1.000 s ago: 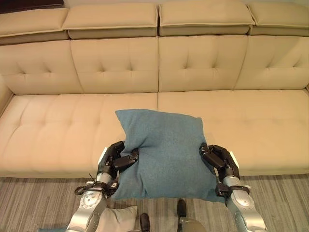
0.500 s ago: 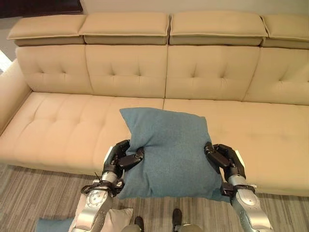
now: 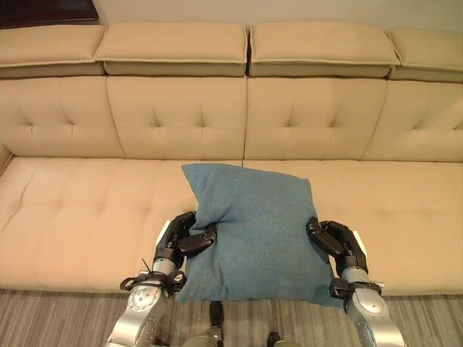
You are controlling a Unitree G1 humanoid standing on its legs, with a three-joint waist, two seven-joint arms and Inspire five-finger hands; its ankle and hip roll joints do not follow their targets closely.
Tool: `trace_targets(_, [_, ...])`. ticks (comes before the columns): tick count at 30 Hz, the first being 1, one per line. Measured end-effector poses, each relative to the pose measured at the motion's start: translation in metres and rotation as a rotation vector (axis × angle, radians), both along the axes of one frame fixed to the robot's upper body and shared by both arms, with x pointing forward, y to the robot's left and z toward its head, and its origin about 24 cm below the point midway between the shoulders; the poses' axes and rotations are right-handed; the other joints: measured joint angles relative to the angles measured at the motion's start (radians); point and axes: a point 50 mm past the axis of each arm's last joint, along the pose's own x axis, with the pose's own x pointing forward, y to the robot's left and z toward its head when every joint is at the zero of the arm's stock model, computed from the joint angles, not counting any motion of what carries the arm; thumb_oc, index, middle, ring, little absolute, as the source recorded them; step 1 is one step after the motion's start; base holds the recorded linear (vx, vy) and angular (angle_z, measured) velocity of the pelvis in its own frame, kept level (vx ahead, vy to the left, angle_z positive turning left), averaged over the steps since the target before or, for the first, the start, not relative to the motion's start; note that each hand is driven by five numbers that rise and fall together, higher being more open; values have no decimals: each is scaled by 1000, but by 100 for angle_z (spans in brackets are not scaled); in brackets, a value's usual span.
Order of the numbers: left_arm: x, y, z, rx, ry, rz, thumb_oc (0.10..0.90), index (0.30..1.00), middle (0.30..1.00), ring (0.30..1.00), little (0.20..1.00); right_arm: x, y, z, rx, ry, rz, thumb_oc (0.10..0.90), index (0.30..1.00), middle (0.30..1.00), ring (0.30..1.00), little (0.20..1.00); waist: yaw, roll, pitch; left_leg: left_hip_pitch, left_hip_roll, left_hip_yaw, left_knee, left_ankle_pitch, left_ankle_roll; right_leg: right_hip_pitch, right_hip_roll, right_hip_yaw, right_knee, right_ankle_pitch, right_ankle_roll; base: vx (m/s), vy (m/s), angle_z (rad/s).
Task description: Pick up all the scattered cushions and arrange them neatly on the sofa.
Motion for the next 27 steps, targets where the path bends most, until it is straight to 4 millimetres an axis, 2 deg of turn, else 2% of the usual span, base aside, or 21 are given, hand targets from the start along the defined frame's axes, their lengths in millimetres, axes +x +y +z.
trace_targets(2, [1,5,1,19,-3,6,400,300,300,300,300,1,4,-1,13,-1,10,400,300,300,300,300,1,-1,2,27,0,-2,5,-17,18,-58,-9,-3,95,-20,9,126,82,3])
trace_targets(4, [0,11,3,28,-6,23,400,300,300,300,300,4,8,1,23,-12,28,400,300,300,300,300,9,-2,6,57,3,3,0,-45,18,-99,-27,-27,92,-19,6,155,11,-1])
trace_targets(6, [0,13,3,29,-6,34,400,300,300,300,300,6,10,3,17,-19,39,400,300,300,300,300,8,-1,6,68,4,6,-3,-49,14,-113,-33,-34,37,-9,0,139,-51,-2])
trace_targets(7, [-1,14,2,27,-7,41,400,300,300,300,300,8,12,4,13,-26,48,400,300,300,300,300,10,-2,6,75,8,6,-11,-58,3,-138,-28,-35,-36,-3,-5,97,-52,-5])
trace_targets(9, [-1,16,2,24,-6,54,400,300,300,300,300,12,14,6,6,-35,61,400,300,300,300,300,9,-5,6,76,11,3,-19,-57,-5,-154,-11,-31,-144,51,-25,111,-104,1])
trace_targets(10, [-2,16,1,21,0,54,400,300,300,300,300,11,13,4,1,-25,58,400,300,300,300,300,3,-13,5,81,9,-4,-19,-62,-22,-135,-2,-36,-230,117,-20,146,-155,22])
trace_targets(11, [-3,15,0,18,4,52,400,300,300,300,300,9,12,3,0,-18,54,400,300,300,300,300,3,-18,4,87,5,-15,-19,-64,-29,-115,1,-33,-267,157,-25,120,-139,37])
trace_targets(12, [-5,11,-4,0,14,50,400,300,300,300,300,6,9,1,-6,-7,46,400,300,300,300,300,-2,-15,4,102,11,-28,-20,-70,-44,-77,10,-37,-314,240,-42,122,-153,22])
trace_targets(15, [-10,6,-8,-22,29,49,400,300,300,300,300,7,5,2,-21,-8,42,400,300,300,300,300,0,9,-5,104,61,-37,-22,-77,-82,-25,66,-64,-411,286,-82,112,-183,6])
trace_targets(17, [-10,-1,-12,-47,41,43,400,300,300,300,300,2,-2,-1,-38,13,32,400,300,300,300,300,-16,10,-5,110,89,-76,-13,-76,-113,16,92,-97,-431,271,-97,79,-199,46])
trace_targets(18, [-11,-4,-13,-57,46,39,400,300,300,300,300,0,-4,-2,-37,18,21,400,300,300,300,300,-20,9,-7,109,96,-84,-8,-77,-117,31,98,-111,-440,264,-101,6,-246,53])
trace_targets(19, [-11,-7,-13,-61,44,28,400,300,300,300,300,4,-7,4,-41,-5,11,400,300,300,300,300,-21,8,-7,82,108,-86,31,-84,-127,34,113,-121,-458,266,-121,-38,-196,26])
trace_targets(22, [-7,-10,-10,-65,33,20,400,300,300,300,300,7,-10,7,-57,-14,13,400,300,300,300,300,-22,0,-1,11,98,-93,154,-83,-139,35,104,-136,-461,259,-125,0,-88,18])
trace_targets(27, [-7,-12,-10,-66,34,14,400,300,300,300,300,7,-12,8,-69,-13,14,400,300,300,300,300,-24,12,-4,-7,114,-92,171,-87,-137,41,115,-140,-459,243,-147,102,31,4])
